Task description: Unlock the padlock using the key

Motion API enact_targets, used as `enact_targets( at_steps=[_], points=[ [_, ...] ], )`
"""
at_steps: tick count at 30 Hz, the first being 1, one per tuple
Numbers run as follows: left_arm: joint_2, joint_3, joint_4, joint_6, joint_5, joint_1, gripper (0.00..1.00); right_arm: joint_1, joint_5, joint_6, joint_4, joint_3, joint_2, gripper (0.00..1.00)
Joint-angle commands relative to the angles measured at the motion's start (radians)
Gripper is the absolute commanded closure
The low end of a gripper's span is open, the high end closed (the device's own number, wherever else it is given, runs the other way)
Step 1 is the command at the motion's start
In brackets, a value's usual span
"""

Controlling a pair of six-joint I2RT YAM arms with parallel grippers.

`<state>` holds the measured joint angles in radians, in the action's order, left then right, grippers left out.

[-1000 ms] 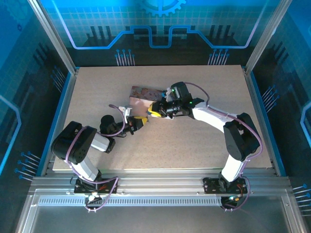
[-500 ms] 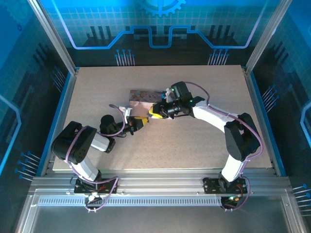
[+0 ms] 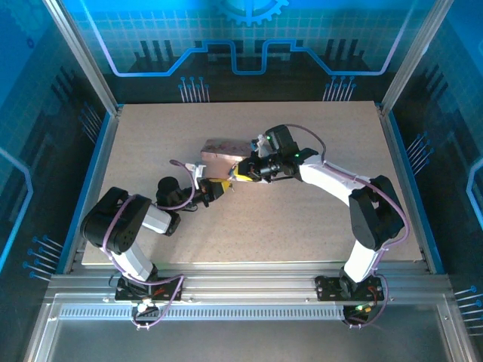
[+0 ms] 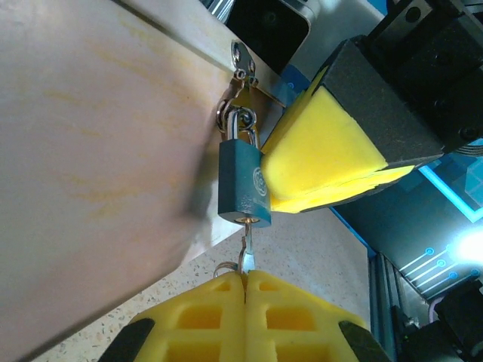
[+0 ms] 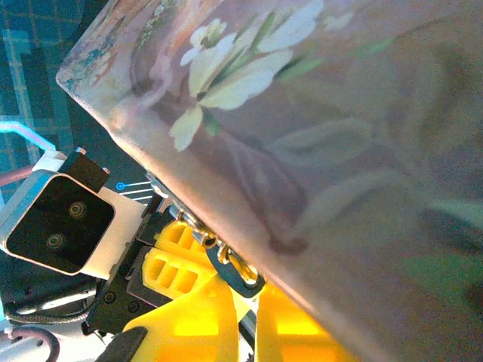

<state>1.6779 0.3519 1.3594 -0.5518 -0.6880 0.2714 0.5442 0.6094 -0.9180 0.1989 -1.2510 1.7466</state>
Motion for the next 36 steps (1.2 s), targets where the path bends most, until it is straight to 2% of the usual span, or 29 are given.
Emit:
enact_targets(
  at_steps=[1, 5, 11, 20, 27, 36],
  points=[
    [0.023, 0.025, 0.04, 0.005, 0.039, 0.008, 1.0, 0.019, 0.054, 0.026, 0.045, -0.025, -0.027, 1.0],
    [0.031, 0.022, 0.04, -0.004, 0.021, 0.01, 1.0, 0.02, 0.028, 0.033, 0.052, -0.011, -0.038, 0.99],
    [0.04, -0.003, 0.039, 0.0, 0.018, 0.02, 1.0, 0.035, -0.036, 0.032, 0.042, 0.032, -0.053, 0.9],
    [0.077, -0.004, 0.04, 0.022, 0.042, 0.062, 1.0, 0.068, -0.149, 0.01, 0.051, 0.066, -0.088, 0.61],
    [0.098, -0.001, 0.04, 0.035, 0.071, 0.116, 1.0, 0.091, -0.244, -0.03, 0.053, 0.1, -0.102, 0.54],
    [0.132, -0.006, 0.04, 0.047, 0.083, 0.118, 1.0, 0.105, -0.416, -0.022, 0.151, 0.121, -0.206, 0.51]
  ],
)
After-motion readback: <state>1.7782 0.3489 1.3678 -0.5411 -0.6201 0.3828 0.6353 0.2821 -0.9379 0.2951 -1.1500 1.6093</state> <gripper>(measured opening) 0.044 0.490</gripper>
